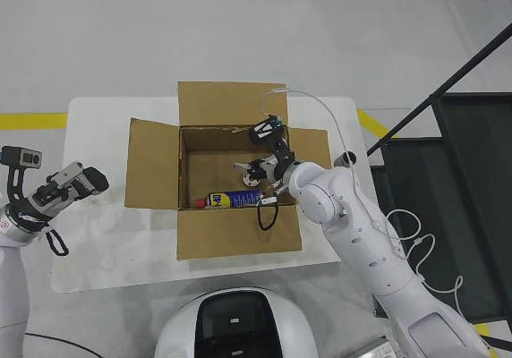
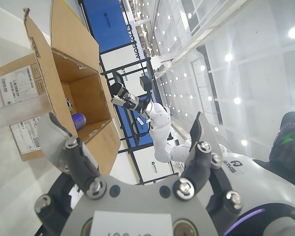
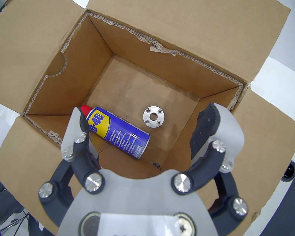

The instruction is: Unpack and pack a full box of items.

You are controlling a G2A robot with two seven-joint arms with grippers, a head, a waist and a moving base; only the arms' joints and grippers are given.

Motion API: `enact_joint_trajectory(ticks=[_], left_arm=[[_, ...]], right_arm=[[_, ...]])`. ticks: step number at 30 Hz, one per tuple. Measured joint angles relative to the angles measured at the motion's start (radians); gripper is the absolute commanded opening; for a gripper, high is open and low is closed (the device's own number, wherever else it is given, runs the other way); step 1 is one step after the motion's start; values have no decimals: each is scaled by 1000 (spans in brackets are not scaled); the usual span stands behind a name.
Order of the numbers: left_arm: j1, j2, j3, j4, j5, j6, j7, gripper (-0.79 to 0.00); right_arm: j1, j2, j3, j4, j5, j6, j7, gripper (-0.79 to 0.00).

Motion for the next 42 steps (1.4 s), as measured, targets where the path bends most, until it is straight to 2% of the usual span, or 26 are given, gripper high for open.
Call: enact_joint_trajectory(ticks=[29,35,42], left_arm=[[0,0,0,0,0,0,0,0],[0,0,0,0,0,0,0,0],[0,0,0,0,0,0,0,0]], right_arm=[[3,-2,-3,11,11,5,-2,0],[107,-29,-64,112,86,126,149,0],[202,-66,-159,284,106,230,206,0]])
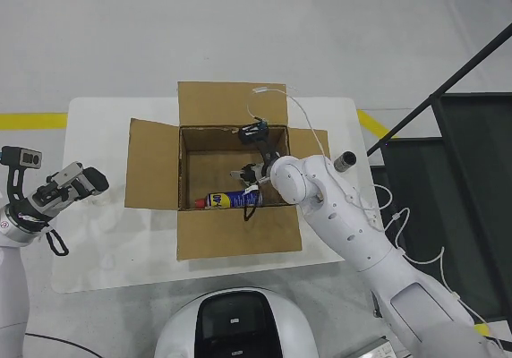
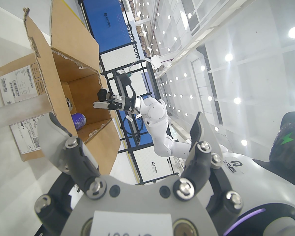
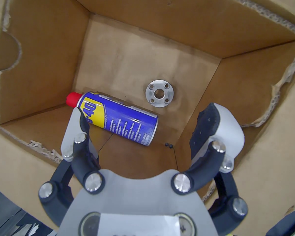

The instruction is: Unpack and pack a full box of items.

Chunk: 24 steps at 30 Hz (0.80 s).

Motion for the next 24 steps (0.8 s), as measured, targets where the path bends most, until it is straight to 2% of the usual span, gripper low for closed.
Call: enact_joint_trajectory(ticks=[6,24], left_arm=[[0,0,0,0,0,0,0,0],[0,0,0,0,0,0,0,0]], right_arm=[[30,-26,-28,116,77,41,-70,0],[31,-27,-27,117,82,41,-76,0]])
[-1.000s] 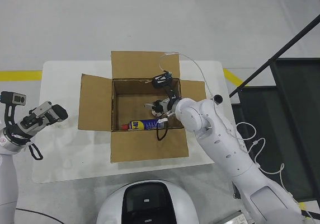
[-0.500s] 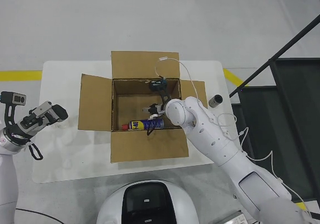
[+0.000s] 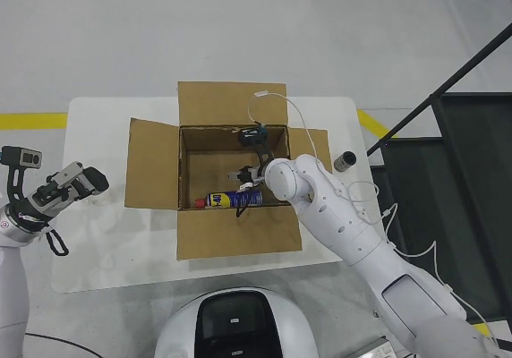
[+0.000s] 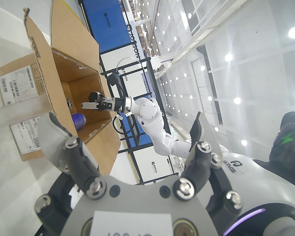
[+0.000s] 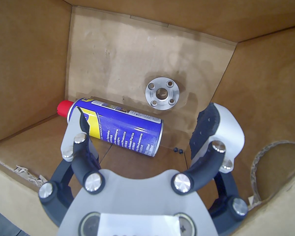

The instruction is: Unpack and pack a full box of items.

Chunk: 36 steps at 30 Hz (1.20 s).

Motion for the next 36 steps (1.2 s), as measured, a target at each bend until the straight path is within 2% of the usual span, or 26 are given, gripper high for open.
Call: enact_joint_trajectory(ticks=[10,23,34,36], left_arm=[[0,0,0,0,0,0,0,0],[0,0,0,0,0,0,0,0],[0,0,0,0,0,0,0,0],[0,0,0,0,0,0,0,0]], right_arm=[[-5,-12,-14,55,7,1,-57,0],[92,-69,-101,280,21,-27,-144,0],[149,-114,-133,438,66,-44,-177,0],[155,-121,-138,461,71,-45,-185,-31]])
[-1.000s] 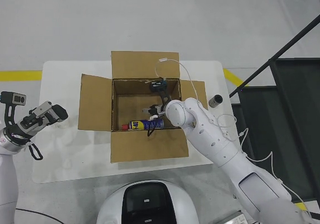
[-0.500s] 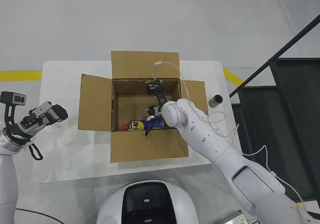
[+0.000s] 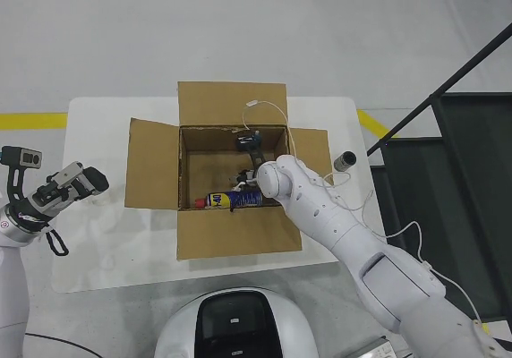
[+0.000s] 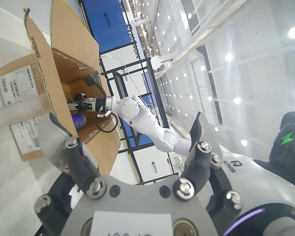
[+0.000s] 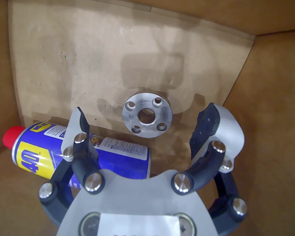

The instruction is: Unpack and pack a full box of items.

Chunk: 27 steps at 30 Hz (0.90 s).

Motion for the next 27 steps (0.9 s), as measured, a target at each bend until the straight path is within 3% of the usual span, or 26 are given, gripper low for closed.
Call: enact_joint_trajectory(ticks=[3,4,6,10,13,15,21,27], left_arm=[[0,0,0,0,0,0,0,0],[0,0,0,0,0,0,0,0],[0,0,0,0,0,0,0,0],[0,0,0,0,0,0,0,0],[0,0,0,0,0,0,0,0],[0,0,0,0,0,0,0,0],[0,0,0,0,0,0,0,0],[0,0,0,0,0,0,0,0]], right_arm=[[7,-10,-7,29,5,-3,-10,-114],[9,-13,-9,39,5,-2,-13,-225],[15,-20,-13,60,6,3,-20,-366],[24,-32,-14,90,13,12,-38,-493],[29,-41,-26,106,-5,21,-51,-696],[30,-46,-31,111,-12,24,-62,-785],[28,-46,-17,74,-33,18,-78,-785],[-15,-10,40,-66,-92,20,-29,-785]])
